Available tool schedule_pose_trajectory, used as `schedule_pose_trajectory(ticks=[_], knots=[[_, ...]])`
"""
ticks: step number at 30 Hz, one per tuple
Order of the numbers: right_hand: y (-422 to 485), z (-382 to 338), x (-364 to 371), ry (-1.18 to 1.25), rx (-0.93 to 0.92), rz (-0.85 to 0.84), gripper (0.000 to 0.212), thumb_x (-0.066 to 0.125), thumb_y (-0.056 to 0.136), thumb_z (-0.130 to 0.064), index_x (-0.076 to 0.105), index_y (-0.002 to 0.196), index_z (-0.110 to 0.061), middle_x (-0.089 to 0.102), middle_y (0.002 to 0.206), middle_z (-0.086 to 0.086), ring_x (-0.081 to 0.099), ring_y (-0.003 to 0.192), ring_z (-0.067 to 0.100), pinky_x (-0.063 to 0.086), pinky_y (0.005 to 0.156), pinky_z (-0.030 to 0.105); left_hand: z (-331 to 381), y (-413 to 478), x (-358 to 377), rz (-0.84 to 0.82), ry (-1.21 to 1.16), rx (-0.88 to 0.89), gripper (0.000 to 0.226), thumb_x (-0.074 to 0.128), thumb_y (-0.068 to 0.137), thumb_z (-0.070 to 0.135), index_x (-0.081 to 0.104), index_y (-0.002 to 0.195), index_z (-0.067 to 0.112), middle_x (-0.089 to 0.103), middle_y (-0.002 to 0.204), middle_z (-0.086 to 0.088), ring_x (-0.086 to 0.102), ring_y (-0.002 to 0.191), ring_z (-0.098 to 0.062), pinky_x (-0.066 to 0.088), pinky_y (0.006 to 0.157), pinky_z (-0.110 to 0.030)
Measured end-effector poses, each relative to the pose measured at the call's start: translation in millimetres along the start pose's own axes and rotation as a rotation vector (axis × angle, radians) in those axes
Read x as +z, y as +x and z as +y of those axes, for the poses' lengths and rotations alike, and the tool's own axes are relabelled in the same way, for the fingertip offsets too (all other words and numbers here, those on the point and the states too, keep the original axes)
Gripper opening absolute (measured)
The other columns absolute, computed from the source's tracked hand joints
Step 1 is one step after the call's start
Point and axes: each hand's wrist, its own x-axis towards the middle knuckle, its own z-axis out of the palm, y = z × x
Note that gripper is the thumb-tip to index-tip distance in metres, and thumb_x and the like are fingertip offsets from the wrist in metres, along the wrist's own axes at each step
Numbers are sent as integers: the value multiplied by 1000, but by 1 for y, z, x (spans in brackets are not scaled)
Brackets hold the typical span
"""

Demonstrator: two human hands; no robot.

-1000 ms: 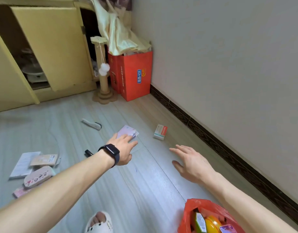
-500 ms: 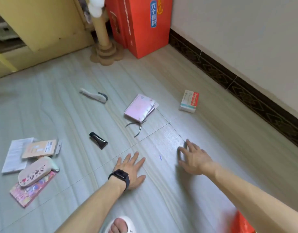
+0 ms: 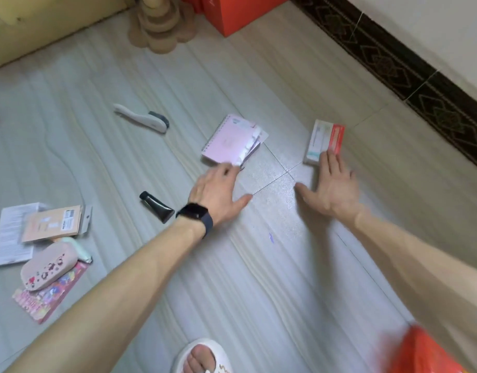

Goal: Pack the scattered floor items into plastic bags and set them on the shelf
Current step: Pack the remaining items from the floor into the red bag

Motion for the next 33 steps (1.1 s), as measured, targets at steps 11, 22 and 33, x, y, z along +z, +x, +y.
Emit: schedule_pose_trajectory(ticks=[11, 22, 33], knots=[[-194, 3, 92, 93, -4, 138, 86, 53, 86, -64, 37, 148, -5, 28, 160, 8, 12, 152, 29, 29, 115, 57, -5, 79, 6, -235, -33, -345, 98, 64, 68, 69, 9, 146, 47, 38, 126, -19, 41, 119, -39, 41, 85, -43], [-159, -16, 33, 213, 172, -10, 53, 64, 79, -34, 43, 121, -10, 33, 131, 7, 48, 106, 31, 47, 70, 37, -34, 1, -62, -263, -459, -309, 90, 66, 57, 76, 33, 138, 59, 49, 144, 7, 44, 134, -18, 38, 107, -38], [-192, 22, -160, 443, 150, -713, 48, 71, 63, -36, 67, 109, -22, 62, 93, 2, 57, 79, 24, 54, 77, 37, 30, -111, -184, -231, 42, -70, 88, 58, 49, 76, 38, 134, 59, 55, 106, -6, 51, 102, -26, 38, 76, -31]])
